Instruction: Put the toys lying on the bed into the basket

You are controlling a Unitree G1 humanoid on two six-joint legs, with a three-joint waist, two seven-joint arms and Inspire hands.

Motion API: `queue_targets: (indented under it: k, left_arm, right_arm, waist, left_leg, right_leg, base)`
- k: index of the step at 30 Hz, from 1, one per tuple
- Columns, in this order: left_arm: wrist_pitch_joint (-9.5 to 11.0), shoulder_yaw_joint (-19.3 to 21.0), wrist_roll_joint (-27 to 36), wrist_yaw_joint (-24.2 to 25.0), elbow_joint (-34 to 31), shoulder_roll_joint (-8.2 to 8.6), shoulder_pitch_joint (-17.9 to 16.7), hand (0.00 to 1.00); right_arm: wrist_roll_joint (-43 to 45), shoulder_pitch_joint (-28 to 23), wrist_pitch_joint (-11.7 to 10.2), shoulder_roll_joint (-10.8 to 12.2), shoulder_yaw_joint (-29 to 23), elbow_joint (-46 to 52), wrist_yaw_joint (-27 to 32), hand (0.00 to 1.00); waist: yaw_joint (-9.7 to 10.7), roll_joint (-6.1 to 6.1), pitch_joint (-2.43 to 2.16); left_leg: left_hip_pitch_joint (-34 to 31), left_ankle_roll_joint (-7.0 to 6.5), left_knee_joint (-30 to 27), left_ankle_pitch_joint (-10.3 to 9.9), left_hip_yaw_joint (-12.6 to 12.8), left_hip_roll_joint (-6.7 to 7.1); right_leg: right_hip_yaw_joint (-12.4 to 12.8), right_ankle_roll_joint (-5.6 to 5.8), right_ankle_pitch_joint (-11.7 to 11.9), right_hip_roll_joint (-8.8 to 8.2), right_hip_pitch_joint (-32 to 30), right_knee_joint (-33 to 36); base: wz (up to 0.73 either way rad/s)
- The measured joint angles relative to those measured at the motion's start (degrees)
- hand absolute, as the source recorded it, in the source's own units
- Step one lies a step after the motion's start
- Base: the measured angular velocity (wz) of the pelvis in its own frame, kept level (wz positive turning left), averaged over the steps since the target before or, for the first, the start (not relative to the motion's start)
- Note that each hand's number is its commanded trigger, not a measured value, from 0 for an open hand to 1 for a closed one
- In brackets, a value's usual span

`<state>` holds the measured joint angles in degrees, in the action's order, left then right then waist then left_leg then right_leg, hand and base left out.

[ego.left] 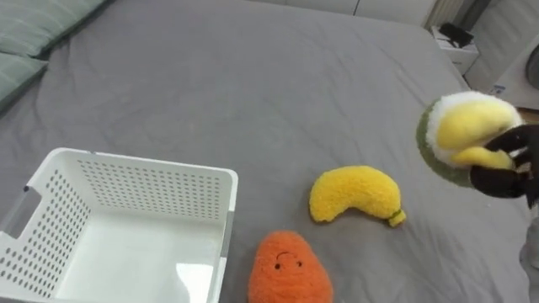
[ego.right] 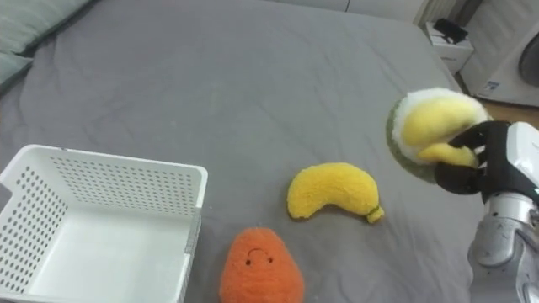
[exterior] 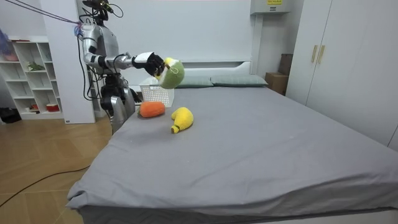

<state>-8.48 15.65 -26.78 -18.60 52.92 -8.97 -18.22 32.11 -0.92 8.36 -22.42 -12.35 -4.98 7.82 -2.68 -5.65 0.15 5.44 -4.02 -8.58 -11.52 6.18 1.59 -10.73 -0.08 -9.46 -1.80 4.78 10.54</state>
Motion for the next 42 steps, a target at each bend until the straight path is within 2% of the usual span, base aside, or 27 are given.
queue_targets:
  k: [6,11,14,15,16,18,23,26,27,29,35,37,38,39,40,42]
  left_arm:
    - [-0.18,-0.12,-0.03,-0.68,1.17,1.07,2.08,0.0]
    - [-0.3,-1.72,0.03,-0.94,1.11,0.75,2.49,0.0]
    - [-0.37,-2.84,0.13,-0.95,1.45,0.8,3.16,0.0]
    - [-0.38,-3.4,0.11,-0.97,1.43,0.86,3.35,0.0]
    - [-0.39,-3.73,0.08,-0.97,1.19,0.89,3.51,0.0]
    - [-0.51,-4.61,0.13,-1.2,0.96,0.87,3.72,0.0]
    - [-0.83,-7.94,0.15,-2.18,1.21,0.7,4.76,0.0]
    - [-1.19,-8.76,-0.33,-2.1,0.97,0.73,5.34,0.0]
    - [-1.31,-8.97,-0.32,-2.08,0.96,0.73,5.52,0.0]
    - [-1.62,-9.15,-0.33,-2.0,0.95,0.92,6.32,0.0]
    - [-1.99,-10.69,-0.35,-2.0,1.01,0.61,9.09,0.0]
    - [-2.13,-11.82,-0.33,-2.0,1.04,0.59,9.79,0.0]
    - [-2.27,-12.01,-0.34,-2.0,1.04,0.57,9.86,0.0]
    - [-2.67,-12.11,-0.35,-2.0,1.01,0.57,9.91,0.0]
    - [-3.1,-12.11,-0.36,-2.01,1.0,0.57,9.94,0.0]
    - [-3.84,-12.24,-0.37,-2.01,0.91,0.64,9.99,0.0]
  right_arm:
    - [-0.6,4.4,0.55,0.01,2.75,7.08,-1.72,1.0]
    - [-0.29,7.7,0.86,0.43,9.55,10.46,-4.79,1.0]
    - [0.33,8.64,2.65,1.37,13.35,12.21,-8.12,1.0]
    - [0.98,8.7,2.97,1.42,15.12,13.56,-9.67,1.0]
    - [1.6,8.87,3.07,1.48,16.66,14.91,-11.13,1.0]
    - [1.81,10.61,3.38,1.81,19.29,15.18,-12.88,1.0]
    - [1.78,13.47,3.7,6.19,24.64,15.18,-14.75,1.0]
    - [2.02,14.46,3.93,8.03,28.62,15.17,-15.49,1.0]
    - [2.22,14.67,4.21,8.57,29.4,15.16,-15.77,1.0]
    - [3.62,15.69,4.83,10.94,32.4,14.77,-17.89,1.0]
    - [4.48,16.07,5.46,13.13,39.42,12.09,-21.88,1.0]
    - [4.37,16.05,5.83,14.07,41.5,8.5,-23.59,1.0]
    - [4.37,16.05,6.21,14.09,42.14,8.05,-24.18,0.62]
    - [4.48,16.05,6.73,14.09,43.13,7.54,-25.43,0.06]
    - [4.6,16.05,6.99,14.02,43.65,7.42,-26.36,0.0]
    - [5.05,16.05,7.73,14.08,43.85,7.39,-27.34,0.0]
  waist:
    - [-2.09,-0.47,-0.16]
    - [-3.32,-1.14,-0.3]
    - [-5.44,-1.49,-0.35]
    - [-5.65,-1.33,-0.16]
    - [-5.88,-1.49,-0.19]
    - [-7.38,-1.47,-0.04]
    - [-9.92,-1.21,0.18]
    - [-12.0,-1.06,0.28]
    - [-12.09,-1.06,0.28]
    - [-13.0,-1.04,0.3]
    - [-15.75,-1.08,0.4]
    - [-16.8,-1.11,0.62]
    - [-16.88,-1.11,0.64]
    - [-17.04,-1.11,0.69]
    - [-17.23,-1.14,0.68]
    - [-17.39,-1.08,0.76]
  left_leg:
    - [-0.15,0.01,-0.08,0.01,-0.18,-0.06]
    - [-0.32,0.01,-0.16,0.03,-0.94,0.05]
    - [-0.28,0.01,-0.2,0.03,-1.18,0.08]
    - [-0.48,0.01,-0.27,0.03,-1.61,0.13]
    - [-1.08,0.0,-0.75,0.02,-2.31,0.21]
    - [-1.23,0.0,-0.84,0.02,-2.52,0.21]
    - [-2.3,0.06,-1.34,0.17,-4.08,0.44]
    - [-2.9,0.14,-1.21,0.34,-4.63,0.51]
    - [-3.06,0.15,-1.22,0.36,-4.86,0.55]
    - [-3.48,0.14,-1.25,0.48,-5.31,0.64]
    - [-4.08,-0.02,-1.25,0.67,-6.63,1.14]
    - [-4.14,-0.08,-1.27,0.73,-6.73,1.2]
    - [-4.21,-0.11,-1.27,0.76,-6.8,1.23]
    - [-4.41,-0.13,-1.28,0.78,-6.83,1.25]
    - [-4.89,-0.14,-1.37,0.79,-6.85,1.26]
    - [-5.32,-0.16,-1.39,0.9,-6.96,1.29]
  right_leg:
    - [-0.12,-0.04,0.02,0.01,-0.03,0.01]
    - [-0.74,-0.04,0.02,-0.06,0.19,-0.05]
    - [-1.03,-0.04,0.02,-0.1,0.34,-0.06]
    - [-1.44,-0.03,0.02,-0.14,0.37,-0.1]
    - [-2.2,-0.03,0.02,-0.25,0.38,-0.16]
    - [-2.16,-0.03,0.03,-0.21,0.31,-0.19]
    - [-3.85,-0.06,0.06,-0.4,0.38,-0.88]
    - [-4.66,-0.07,0.06,-0.44,0.02,-1.01]
    - [-4.94,-0.07,0.06,-0.47,-0.03,-1.05]
    - [-5.33,-0.06,0.06,-0.54,-0.25,-1.16]
    - [-6.81,0.0,0.06,-0.88,-0.04,-1.92]
    - [-6.91,0.07,0.11,-0.96,-0.05,-1.92]
    - [-6.99,0.09,0.12,-0.99,-0.08,-1.92]
    - [-7.08,0.11,0.14,-1.02,-0.24,-1.92]
    - [-7.11,0.12,0.16,-1.04,-0.68,-1.87]
    - [-7.29,0.13,0.2,-1.08,-1.09,-1.87]
  base:
    - [0.02]
    - [0.07]
    - [0.06]
    - [0.21]
    - [0.23]
    - [0.12]
    - [0.16]
    - [0.08]
    - [0.16]
    - [0.11]
    - [0.11]
    - [0.02]
    - [0.05]
    - [0.0]
    - [0.0]
    - [0.02]
